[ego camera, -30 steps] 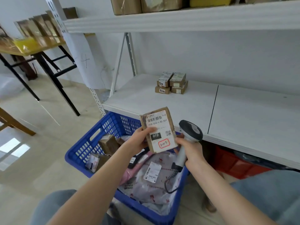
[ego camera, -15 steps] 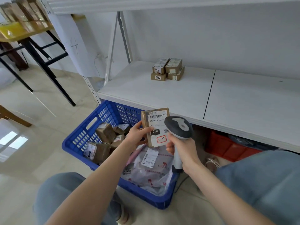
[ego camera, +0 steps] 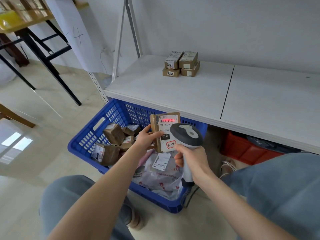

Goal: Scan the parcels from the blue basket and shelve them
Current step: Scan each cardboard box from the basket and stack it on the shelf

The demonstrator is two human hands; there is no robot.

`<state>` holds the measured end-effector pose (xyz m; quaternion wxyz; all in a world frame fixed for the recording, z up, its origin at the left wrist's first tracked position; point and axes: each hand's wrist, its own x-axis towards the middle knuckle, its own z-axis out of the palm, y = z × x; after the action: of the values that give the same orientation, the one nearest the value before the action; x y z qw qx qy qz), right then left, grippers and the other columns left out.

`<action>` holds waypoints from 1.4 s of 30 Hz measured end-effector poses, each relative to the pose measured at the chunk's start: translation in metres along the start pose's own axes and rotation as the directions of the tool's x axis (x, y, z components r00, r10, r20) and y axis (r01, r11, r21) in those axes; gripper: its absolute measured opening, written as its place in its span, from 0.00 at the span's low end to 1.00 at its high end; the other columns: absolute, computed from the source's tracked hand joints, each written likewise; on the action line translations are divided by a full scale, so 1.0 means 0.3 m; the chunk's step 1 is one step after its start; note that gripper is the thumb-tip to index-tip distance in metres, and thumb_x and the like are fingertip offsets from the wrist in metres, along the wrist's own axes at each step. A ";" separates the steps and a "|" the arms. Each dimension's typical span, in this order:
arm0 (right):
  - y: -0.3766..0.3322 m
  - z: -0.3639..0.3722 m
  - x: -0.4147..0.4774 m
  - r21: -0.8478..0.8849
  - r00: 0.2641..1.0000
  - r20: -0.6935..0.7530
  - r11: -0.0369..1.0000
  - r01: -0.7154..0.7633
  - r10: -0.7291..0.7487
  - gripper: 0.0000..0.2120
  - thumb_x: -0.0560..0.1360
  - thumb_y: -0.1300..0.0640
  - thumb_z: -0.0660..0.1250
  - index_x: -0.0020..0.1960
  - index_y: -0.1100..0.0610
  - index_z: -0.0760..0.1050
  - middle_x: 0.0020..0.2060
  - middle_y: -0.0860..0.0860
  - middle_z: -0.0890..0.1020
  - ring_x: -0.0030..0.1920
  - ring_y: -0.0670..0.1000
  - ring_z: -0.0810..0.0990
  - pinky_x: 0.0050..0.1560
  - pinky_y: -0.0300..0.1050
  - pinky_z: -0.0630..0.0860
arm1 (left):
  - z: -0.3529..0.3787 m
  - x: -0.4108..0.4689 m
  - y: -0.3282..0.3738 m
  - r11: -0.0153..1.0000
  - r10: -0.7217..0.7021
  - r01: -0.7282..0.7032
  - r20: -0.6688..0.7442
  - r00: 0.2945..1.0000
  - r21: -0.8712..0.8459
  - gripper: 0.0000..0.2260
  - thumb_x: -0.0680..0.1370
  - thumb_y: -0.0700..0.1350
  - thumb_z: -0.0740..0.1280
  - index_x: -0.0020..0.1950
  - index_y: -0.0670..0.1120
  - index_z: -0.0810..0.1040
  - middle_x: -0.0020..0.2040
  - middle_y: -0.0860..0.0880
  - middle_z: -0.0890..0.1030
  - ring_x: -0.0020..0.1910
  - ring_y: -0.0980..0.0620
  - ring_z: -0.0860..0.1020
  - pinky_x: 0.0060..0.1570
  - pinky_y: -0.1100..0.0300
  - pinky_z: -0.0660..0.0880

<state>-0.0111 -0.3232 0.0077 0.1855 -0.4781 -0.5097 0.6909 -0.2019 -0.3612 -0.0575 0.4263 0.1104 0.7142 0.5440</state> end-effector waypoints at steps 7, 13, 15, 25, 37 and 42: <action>-0.002 0.017 0.010 -0.012 1.000 0.020 1.000 0.002 -0.002 0.03 0.72 0.61 0.71 0.44 0.62 0.81 0.26 0.55 0.80 0.23 0.46 0.76 0.29 0.39 0.76 | -0.011 0.018 -0.005 1.000 -0.006 0.006 -0.002 1.000 0.011 0.32 0.74 0.42 0.73 0.75 0.48 0.64 0.55 0.45 0.82 0.51 0.47 0.82 0.53 0.45 0.79; -0.004 0.027 0.020 -0.019 0.999 0.036 1.000 -0.008 0.008 0.04 0.73 0.61 0.71 0.40 0.59 0.80 0.26 0.53 0.80 0.24 0.46 0.76 0.31 0.41 0.77 | -0.020 0.030 -0.006 1.000 -0.003 0.003 -0.005 1.000 0.007 0.32 0.73 0.42 0.73 0.75 0.48 0.64 0.56 0.45 0.82 0.48 0.48 0.82 0.46 0.52 0.80; -0.005 0.029 0.023 -0.027 0.999 0.043 1.000 -0.008 0.009 0.04 0.73 0.61 0.70 0.40 0.60 0.81 0.26 0.54 0.80 0.24 0.46 0.76 0.32 0.40 0.77 | -0.022 0.034 -0.006 1.000 -0.001 0.001 -0.009 1.000 0.006 0.32 0.73 0.42 0.73 0.75 0.48 0.65 0.56 0.45 0.82 0.49 0.48 0.82 0.45 0.53 0.79; -0.015 0.034 0.046 -0.051 0.999 0.045 0.999 0.008 -0.005 0.08 0.73 0.63 0.69 0.35 0.61 0.80 0.25 0.53 0.79 0.24 0.46 0.75 0.31 0.39 0.76 | -0.020 0.053 0.007 0.999 0.015 -0.015 -0.013 1.000 0.043 0.29 0.74 0.44 0.73 0.73 0.49 0.67 0.55 0.47 0.82 0.49 0.49 0.81 0.46 0.50 0.78; -0.083 -0.015 0.229 0.169 1.000 0.003 0.985 0.030 -0.030 0.04 0.72 0.63 0.72 0.42 0.56 0.80 0.35 0.48 0.85 0.38 0.47 0.83 0.42 0.46 0.82 | -0.017 0.100 0.137 0.998 -0.007 0.011 -0.065 0.998 0.064 0.22 0.75 0.48 0.72 0.65 0.43 0.71 0.49 0.46 0.83 0.45 0.49 0.83 0.39 0.53 0.81; -0.160 0.001 0.400 0.187 1.000 0.024 0.982 -0.010 0.005 0.09 0.71 0.61 0.73 0.50 0.55 0.78 0.47 0.53 0.82 0.48 0.52 0.80 0.54 0.56 0.80 | -0.003 0.206 0.287 0.989 0.033 -0.021 -0.077 0.996 0.146 0.18 0.76 0.51 0.70 0.61 0.45 0.73 0.44 0.50 0.83 0.42 0.52 0.82 0.38 0.54 0.80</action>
<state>-0.0794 -0.2143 -0.0066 0.2211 -0.4523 -0.4428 0.7419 -0.2667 -0.2904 -0.0127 0.3810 0.1291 0.7668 0.5002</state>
